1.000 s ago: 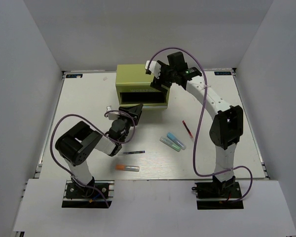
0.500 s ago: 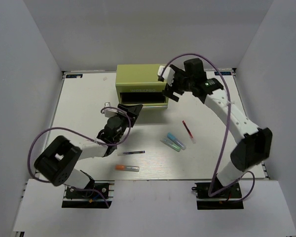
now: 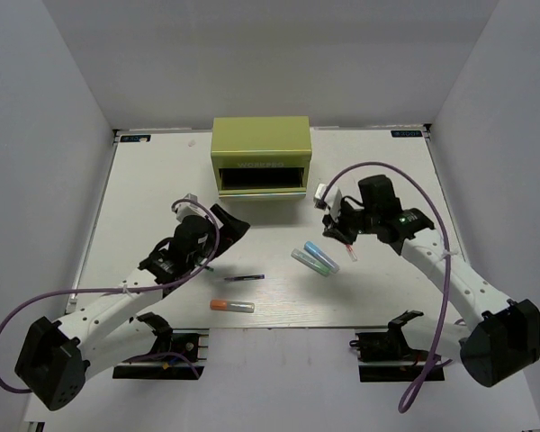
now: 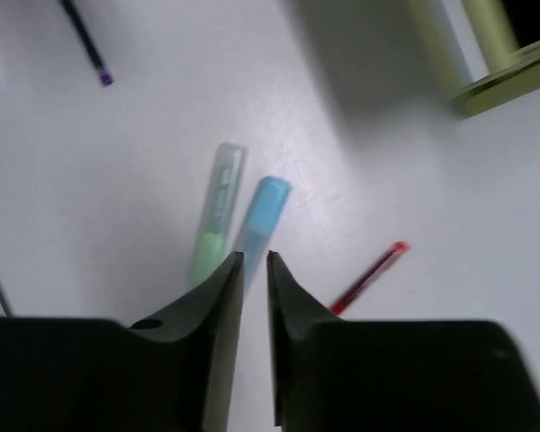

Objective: Sort the stationery into containers
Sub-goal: Pick up the stationery from the center of the board.

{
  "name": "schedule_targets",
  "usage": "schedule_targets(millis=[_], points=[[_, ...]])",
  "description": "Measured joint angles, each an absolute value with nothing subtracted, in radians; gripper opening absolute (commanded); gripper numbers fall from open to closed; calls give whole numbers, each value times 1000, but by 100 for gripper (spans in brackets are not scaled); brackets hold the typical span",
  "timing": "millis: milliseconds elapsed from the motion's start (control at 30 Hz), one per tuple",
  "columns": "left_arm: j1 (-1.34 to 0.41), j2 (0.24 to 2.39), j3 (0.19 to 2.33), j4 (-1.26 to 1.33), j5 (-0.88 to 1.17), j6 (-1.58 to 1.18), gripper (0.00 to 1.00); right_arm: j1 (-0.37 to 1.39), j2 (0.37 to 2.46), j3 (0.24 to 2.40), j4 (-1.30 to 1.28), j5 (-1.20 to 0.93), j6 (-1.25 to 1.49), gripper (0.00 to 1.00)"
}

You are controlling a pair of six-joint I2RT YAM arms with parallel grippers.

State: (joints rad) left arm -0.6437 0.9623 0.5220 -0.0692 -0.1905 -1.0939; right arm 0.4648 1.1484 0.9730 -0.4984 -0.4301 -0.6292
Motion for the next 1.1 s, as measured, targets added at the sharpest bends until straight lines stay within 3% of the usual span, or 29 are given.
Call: schedule_targets(millis=[133, 267, 733, 1100], points=[[-643, 950, 557, -230, -175, -1073, 100, 465, 1150, 852, -514, -471, -567, 46], [-643, 950, 582, -349, -173, -1063, 100, 466, 1213, 807, -491, -485, -508, 56], [-643, 804, 579, -550, -199, -1187, 100, 482, 1481, 777, -241, -318, -344, 56], [-643, 741, 568, -607, -200, -1301, 100, 522, 1525, 772, -171, -236, -311, 59]])
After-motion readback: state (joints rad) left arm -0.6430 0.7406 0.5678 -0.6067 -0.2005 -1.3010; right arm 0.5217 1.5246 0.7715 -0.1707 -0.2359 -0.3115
